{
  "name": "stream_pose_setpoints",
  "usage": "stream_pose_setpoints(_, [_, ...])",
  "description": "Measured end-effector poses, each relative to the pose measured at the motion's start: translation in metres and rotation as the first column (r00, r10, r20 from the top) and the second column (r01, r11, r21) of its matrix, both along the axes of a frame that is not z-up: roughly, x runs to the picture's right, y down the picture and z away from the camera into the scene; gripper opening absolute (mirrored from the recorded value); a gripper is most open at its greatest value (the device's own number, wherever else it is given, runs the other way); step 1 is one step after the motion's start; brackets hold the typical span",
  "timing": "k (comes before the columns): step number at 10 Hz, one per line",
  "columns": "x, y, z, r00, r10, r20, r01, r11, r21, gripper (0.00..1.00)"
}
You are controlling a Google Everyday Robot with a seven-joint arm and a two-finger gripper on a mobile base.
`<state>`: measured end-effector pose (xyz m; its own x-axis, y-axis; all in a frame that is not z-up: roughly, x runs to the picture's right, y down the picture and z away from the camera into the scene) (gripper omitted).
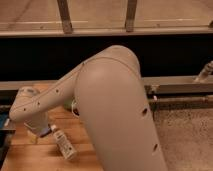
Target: Stand the bottle upright
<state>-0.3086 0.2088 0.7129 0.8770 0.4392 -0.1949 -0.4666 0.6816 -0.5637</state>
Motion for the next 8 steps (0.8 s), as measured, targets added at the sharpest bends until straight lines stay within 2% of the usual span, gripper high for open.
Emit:
stream_pose_setpoints(2, [0.003,0.008,0.01,0.999,-0.02,-0.034,0.02,0.9997,-0.015,0.72])
stream_pose_setpoints(5, [0.009,0.011,0.023,0.997,-0.021,-0.072,0.02,0.9996,-0.022,0.72])
stream_pose_setpoints(8, [0.005,0.011,0.038,0.993,-0.042,-0.11,0.042,0.9991,-0.002,0.72])
